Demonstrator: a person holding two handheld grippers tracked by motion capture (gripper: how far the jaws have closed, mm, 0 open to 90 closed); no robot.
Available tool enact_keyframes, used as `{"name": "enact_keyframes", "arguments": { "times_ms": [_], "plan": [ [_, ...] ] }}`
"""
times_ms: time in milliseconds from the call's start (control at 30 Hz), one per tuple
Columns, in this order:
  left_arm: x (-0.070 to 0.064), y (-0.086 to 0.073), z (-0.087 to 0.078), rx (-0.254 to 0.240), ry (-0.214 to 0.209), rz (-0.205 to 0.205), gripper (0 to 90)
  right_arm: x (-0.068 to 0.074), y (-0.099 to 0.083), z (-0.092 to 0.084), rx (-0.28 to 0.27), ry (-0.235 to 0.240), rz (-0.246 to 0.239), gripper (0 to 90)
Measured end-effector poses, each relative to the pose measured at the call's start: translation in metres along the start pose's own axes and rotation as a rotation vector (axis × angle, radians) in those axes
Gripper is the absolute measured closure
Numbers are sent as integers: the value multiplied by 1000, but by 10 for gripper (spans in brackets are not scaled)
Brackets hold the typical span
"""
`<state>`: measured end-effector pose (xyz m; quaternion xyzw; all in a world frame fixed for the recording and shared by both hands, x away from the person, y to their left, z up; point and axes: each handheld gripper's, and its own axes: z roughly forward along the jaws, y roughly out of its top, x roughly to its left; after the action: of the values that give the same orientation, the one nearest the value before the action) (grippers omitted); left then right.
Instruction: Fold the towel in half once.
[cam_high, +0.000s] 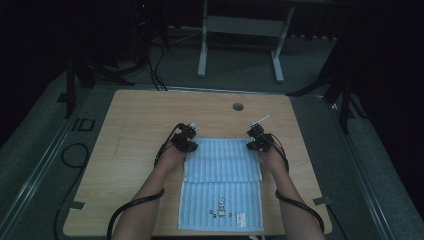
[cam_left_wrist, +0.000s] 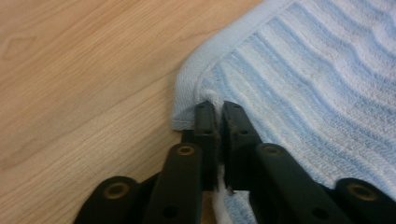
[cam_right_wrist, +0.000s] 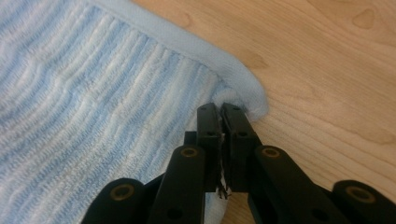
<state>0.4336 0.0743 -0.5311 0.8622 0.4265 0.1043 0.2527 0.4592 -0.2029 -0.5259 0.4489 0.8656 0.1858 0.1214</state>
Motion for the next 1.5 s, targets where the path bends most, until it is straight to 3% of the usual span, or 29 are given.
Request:
{"name": "enact_keyframes", "arguments": {
  "times_ms": [67, 233, 500, 600, 700, 867, 1033, 1167, 1233, 1300, 1433, 1500],
  "plan": [
    [-2, 4, -9, -38, -17, 8, 865, 1, 2, -5, -12, 17, 4, 873],
    [3, 19, -44, -128, -46, -23, 867, -6, 17, -41, -121, 32, 27, 873],
    [18, 53, -118, -237, 9, -2, 867, -16, 48, -109, -262, -3, 22, 873],
    [21, 66, -149, -308, 1, -1, 867, -19, 62, -137, -317, -6, 18, 873],
    [18, 68, -171, -374, -8, 25, 865, -19, 69, -165, -384, -4, 0, 872],
    [13, 48, -168, -364, -42, 40, 865, -14, 52, -183, -439, 42, -34, 872],
    [4, 13, -155, -337, -141, 48, 864, 4, 8, -169, -414, 79, -121, 871],
    [-10, -19, -146, -326, -208, 54, 863, 16, -27, -156, -401, 115, -159, 871],
    [-18, -33, -141, -302, -215, 58, 863, 21, -44, -150, -396, 142, -156, 871],
    [-25, -48, -136, -295, -253, 51, 862, 27, -59, -143, -384, 154, -172, 871],
    [-38, -76, -125, -269, -286, 30, 862, 35, -91, -131, -367, 198, -167, 870],
    [-43, -90, -120, -250, -310, 8, 862, 38, -106, -124, -364, 236, -142, 870]
  ]
}}
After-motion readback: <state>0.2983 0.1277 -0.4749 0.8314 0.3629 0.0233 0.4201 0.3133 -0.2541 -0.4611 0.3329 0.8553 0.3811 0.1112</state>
